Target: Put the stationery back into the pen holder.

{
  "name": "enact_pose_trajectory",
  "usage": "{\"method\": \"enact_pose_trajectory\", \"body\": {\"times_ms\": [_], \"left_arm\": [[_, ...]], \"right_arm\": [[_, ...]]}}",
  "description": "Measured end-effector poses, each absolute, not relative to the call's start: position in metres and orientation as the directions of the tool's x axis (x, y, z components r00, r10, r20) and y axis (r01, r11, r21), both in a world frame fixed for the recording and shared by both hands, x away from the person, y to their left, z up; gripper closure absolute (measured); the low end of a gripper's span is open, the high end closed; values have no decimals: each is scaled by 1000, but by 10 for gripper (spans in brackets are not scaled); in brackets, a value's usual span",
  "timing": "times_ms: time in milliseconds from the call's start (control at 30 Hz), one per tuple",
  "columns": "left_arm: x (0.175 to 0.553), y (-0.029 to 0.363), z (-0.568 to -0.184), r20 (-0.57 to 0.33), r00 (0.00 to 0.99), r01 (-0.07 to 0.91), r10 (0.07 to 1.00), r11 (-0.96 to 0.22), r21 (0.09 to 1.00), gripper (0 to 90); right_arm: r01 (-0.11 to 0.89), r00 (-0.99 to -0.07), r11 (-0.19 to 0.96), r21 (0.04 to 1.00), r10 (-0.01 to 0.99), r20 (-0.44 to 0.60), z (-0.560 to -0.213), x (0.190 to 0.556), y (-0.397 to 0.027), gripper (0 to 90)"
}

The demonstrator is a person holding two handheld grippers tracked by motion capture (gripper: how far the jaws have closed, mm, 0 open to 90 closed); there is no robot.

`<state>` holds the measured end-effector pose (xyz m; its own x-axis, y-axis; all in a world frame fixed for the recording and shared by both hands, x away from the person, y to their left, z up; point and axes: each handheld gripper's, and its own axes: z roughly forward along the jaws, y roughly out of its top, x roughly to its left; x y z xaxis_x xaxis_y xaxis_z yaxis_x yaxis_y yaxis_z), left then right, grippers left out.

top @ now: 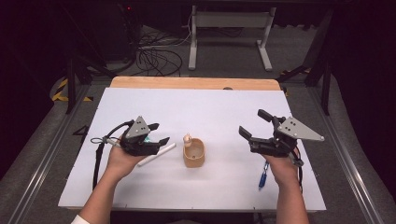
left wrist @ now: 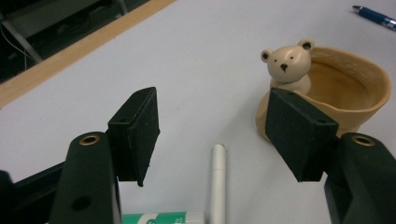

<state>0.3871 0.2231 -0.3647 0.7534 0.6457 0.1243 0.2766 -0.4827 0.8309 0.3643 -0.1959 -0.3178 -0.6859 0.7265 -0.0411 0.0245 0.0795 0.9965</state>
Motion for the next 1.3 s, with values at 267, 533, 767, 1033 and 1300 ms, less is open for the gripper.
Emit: {"method": "enact_pose_trajectory", "body": {"times_ms": [267, 533, 767, 1033, 1300], "left_arm": [[398, 217, -381, 85, 769, 344, 634, -521, 781, 453], [409, 212, -395, 83, 761, 401, 643, -567, 720, 534], [416, 206, -403, 49, 787, 413, 615, -584, 699, 552], [418, 203, -408, 34, 796, 428, 604, -602, 674, 563], [420, 201, -410, 25, 785, 454, 619, -602, 657, 607]], "right_arm": [[39, -690, 87, 995, 723, -36, -319, 366, -194, 132], [43, -694, 95, 995, 719, -39, -321, 367, -192, 132], [48, -695, 96, 994, 718, -36, -322, 366, -193, 132], [45, -700, 99, 994, 713, -40, -323, 367, -193, 132], [40, -703, 107, 993, 710, -48, -322, 365, -190, 132]]}}
